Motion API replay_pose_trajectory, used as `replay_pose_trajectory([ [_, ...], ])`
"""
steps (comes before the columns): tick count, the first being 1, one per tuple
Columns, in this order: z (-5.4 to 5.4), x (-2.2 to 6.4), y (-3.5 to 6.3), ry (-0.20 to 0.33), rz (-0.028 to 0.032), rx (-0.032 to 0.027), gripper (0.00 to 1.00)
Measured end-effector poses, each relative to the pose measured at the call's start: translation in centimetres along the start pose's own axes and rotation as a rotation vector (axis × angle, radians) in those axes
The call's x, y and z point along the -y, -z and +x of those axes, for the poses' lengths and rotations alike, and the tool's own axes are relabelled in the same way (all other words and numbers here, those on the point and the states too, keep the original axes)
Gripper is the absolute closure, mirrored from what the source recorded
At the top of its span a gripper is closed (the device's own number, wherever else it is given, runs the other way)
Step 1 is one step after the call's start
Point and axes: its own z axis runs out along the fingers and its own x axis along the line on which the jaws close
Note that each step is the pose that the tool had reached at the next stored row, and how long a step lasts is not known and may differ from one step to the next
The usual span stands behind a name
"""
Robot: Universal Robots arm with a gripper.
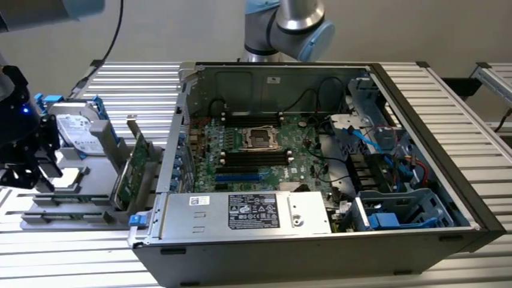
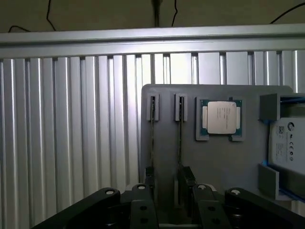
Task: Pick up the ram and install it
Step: 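Pick up the ram and move it above insertion slot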
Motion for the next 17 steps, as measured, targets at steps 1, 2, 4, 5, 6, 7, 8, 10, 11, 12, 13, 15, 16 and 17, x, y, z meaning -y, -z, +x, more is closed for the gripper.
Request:
replay_pose_trajectory([
  [1,0.1,-0.14,-0.11,0.001,0.0046,0.0011,0.64],
  [2,0.2,-0.28,-0.20,0.001,0.0094,0.0024,0.64],
  [4,0.4,-0.56,-0.40,0.002,0.0191,0.0055,0.64],
  [5,0.5,-0.71,-0.51,0.003,0.0234,0.0073,0.64],
  [6,0.7,-0.85,-0.62,0.003,0.0269,0.0095,0.64],
  [7,0.8,-0.96,-0.75,0.004,0.0292,0.0114,0.64],
  [8,0.9,-1.03,-0.90,0.005,0.0302,0.0131,0.64],
  [10,1.1,-1.05,-1.26,0.007,0.0308,0.0157,0.64],
  [11,1.2,-1.04,-1.45,0.009,0.0309,0.0163,0.64],
  [12,1.2,-1.02,-1.64,0.010,0.0310,0.0167,0.64],
  [13,1.3,-1.01,-1.81,0.012,0.0309,0.0169,0.64],
  [15,1.4,-0.98,-2.19,0.016,0.0310,0.0171,0.64],
  [16,1.4,-0.98,-2.37,0.018,0.0310,0.0170,0.64],
  [17,1.5,-0.96,-2.55,0.020,0.0309,0.0168,0.64],
])
